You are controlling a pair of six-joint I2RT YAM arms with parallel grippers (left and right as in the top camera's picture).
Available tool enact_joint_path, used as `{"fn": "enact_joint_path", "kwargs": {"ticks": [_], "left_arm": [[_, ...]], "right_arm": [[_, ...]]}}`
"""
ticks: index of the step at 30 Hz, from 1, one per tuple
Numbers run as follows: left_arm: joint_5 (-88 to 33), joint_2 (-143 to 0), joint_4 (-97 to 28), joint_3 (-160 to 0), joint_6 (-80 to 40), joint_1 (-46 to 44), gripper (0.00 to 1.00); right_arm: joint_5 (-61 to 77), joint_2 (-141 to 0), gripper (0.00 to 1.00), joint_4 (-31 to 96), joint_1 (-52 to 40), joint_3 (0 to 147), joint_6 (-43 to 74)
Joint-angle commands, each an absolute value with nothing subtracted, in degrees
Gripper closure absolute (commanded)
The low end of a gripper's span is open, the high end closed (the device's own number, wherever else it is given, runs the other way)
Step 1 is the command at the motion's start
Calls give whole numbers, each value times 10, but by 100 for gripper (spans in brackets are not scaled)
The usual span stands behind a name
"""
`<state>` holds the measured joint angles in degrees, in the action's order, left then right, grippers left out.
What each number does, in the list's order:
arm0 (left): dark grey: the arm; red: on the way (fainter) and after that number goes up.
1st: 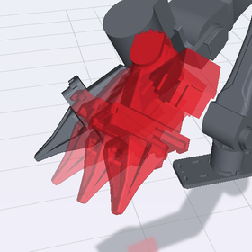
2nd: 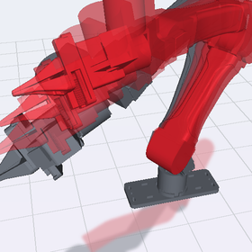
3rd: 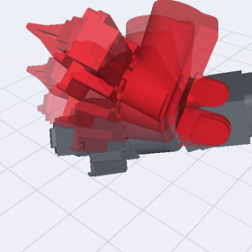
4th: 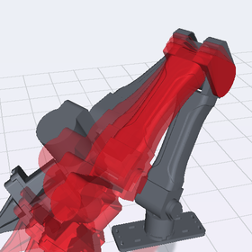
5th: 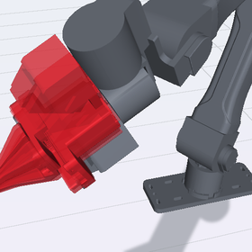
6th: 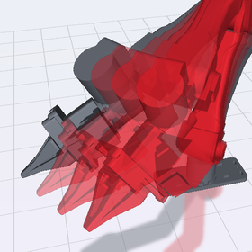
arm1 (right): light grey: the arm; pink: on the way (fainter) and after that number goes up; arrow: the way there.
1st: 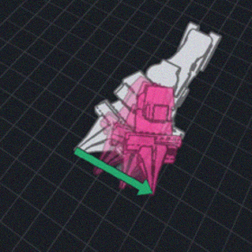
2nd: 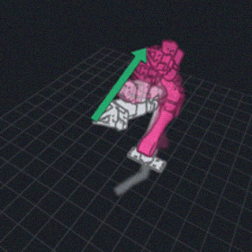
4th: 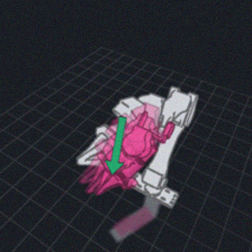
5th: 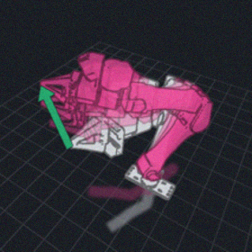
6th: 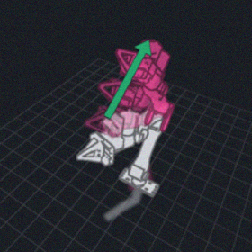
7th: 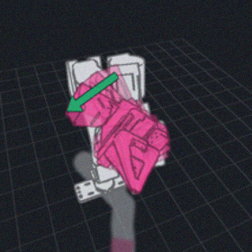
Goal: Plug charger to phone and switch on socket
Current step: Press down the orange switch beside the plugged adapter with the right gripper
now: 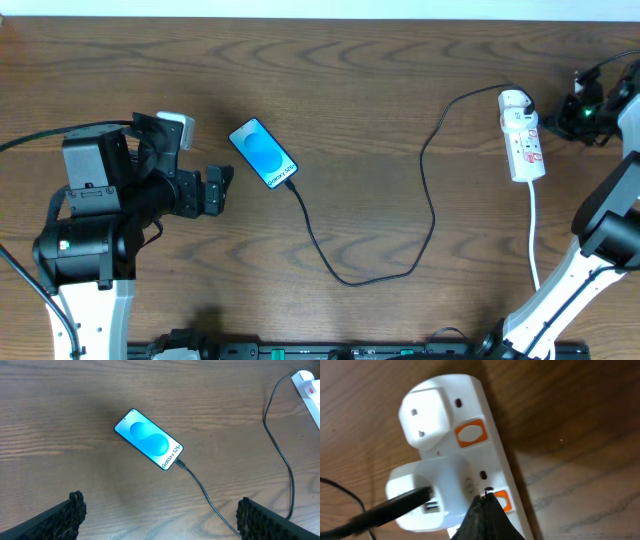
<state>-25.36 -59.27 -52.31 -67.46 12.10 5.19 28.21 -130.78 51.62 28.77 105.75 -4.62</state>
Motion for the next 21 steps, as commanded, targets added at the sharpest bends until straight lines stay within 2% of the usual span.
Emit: {"fn": "enact_joint_path", "kwargs": {"ticks": [1,21], "left_arm": [[-259,-595,-523,-676,131,54,2],[-259,-595,-523,-676,131,54,2]], "right_arm": [[285,-1315,99,516,281,1060,-54],[270,-1315,99,523,278,1059,-46]]}}
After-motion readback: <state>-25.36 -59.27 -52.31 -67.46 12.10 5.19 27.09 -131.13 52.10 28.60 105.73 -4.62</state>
